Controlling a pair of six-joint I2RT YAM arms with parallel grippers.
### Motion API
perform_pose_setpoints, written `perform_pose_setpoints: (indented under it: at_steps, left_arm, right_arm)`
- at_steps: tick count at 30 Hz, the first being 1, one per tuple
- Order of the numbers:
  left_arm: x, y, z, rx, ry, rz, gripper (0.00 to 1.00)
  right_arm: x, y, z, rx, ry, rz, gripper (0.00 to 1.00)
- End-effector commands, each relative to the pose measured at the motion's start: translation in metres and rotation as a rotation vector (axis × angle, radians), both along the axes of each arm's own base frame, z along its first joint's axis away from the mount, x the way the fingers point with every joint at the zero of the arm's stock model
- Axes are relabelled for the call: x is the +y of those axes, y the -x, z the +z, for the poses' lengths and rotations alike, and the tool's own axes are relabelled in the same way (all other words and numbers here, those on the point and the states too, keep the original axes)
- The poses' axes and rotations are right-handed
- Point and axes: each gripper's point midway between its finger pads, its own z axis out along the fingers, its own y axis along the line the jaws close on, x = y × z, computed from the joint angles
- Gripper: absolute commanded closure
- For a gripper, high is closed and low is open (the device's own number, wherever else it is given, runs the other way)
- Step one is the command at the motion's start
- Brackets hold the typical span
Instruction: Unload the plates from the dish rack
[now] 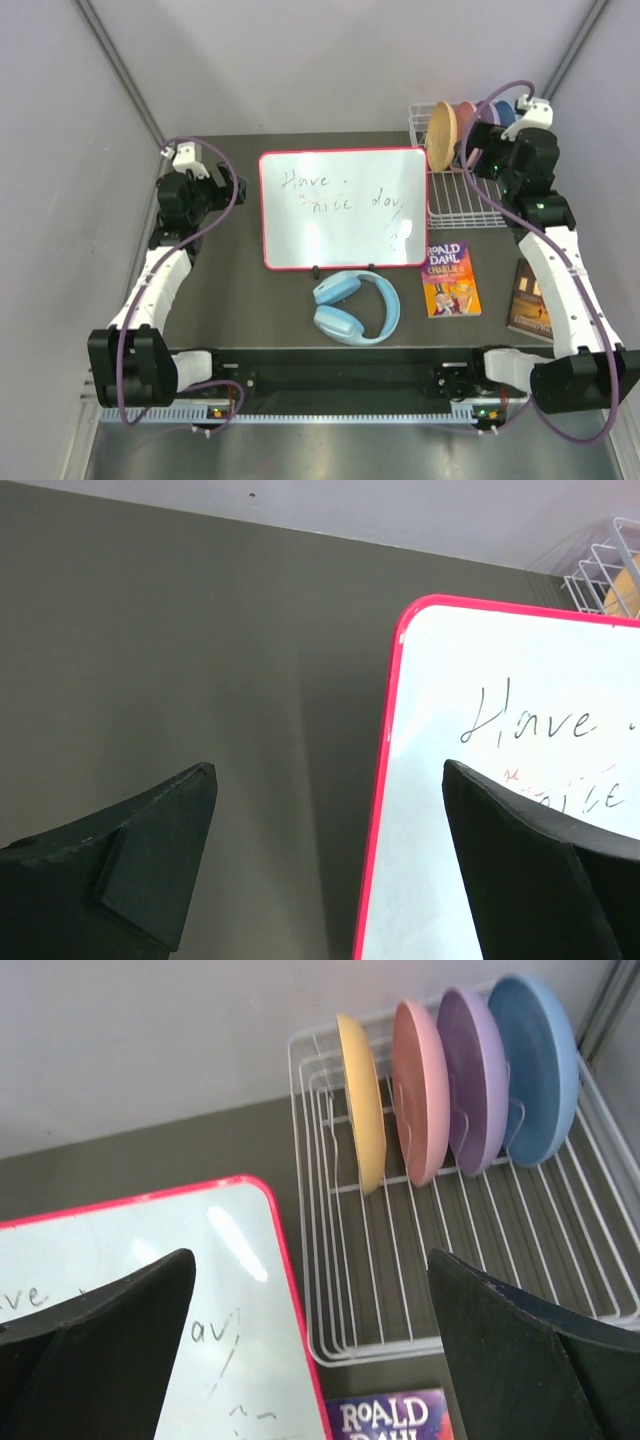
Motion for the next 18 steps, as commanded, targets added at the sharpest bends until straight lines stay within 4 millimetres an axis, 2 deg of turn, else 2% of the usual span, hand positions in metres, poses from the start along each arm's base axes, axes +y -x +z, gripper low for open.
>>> perform_pose_setpoints:
  at_steps: [1, 4, 5, 6, 7, 8, 9, 10, 12, 13, 16, 18]
  left_arm:
    - [0.005, -0.007, 0.016, -0.023, -0.033, 0.011, 0.01]
    - [0.006, -0.009, 0.018, -0.034, -0.021, 0.026, 0.01]
    - [0.007, -0.01, 0.018, -0.034, -0.013, 0.034, 0.01]
    - [0.006, -0.011, 0.02, -0.044, -0.006, 0.034, 0.01]
    - [0.004, -0.011, 0.021, -0.047, 0.009, 0.028, 0.01]
    - [0.003, -0.011, 0.02, -0.045, 0.014, 0.021, 0.01]
    - [0.001, -0.012, 0.021, -0.044, 0.016, 0.012, 0.01]
    - [-0.004, -0.012, 0.018, -0.035, 0.02, -0.017, 0.01]
    - [-0.006, -0.014, 0.015, -0.023, 0.024, -0.027, 0.01]
    - [-0.005, -0.016, 0.013, -0.018, 0.043, -0.016, 0.01]
    - [-0.003, -0.018, 0.007, -0.028, 0.064, 0.007, 0.01]
    - [-0.003, -0.018, 0.002, -0.025, 0.066, 0.011, 0.01]
  right_arm:
    - [0.013, 0.011, 0.081, -0.21, 0.041, 0.09, 0.0]
    - [0.008, 0.001, 0.103, -0.265, 0.025, 0.05, 0.0]
    - [0.006, -0.005, 0.102, -0.255, 0.069, 0.052, 0.0]
    - [0.007, -0.012, 0.101, -0.239, 0.1, 0.058, 0.0]
    - [0.013, -0.029, 0.107, -0.226, 0.131, 0.094, 0.0]
    - [0.01, -0.036, 0.096, -0.172, 0.171, 0.092, 0.0]
    - [0.008, -0.045, 0.094, -0.156, 0.177, 0.064, 0.0]
    - [0.001, -0.063, 0.092, -0.131, 0.187, 0.017, 0.0]
    - [0.006, -0.082, 0.086, -0.101, 0.228, 0.053, 0.0]
    - [0.006, -0.102, 0.08, -0.08, 0.231, 0.042, 0.0]
    - [0.007, -0.131, 0.054, -0.009, 0.239, 0.019, 0.0]
    - [0.009, -0.143, 0.041, 0.012, 0.246, 0.013, 0.0]
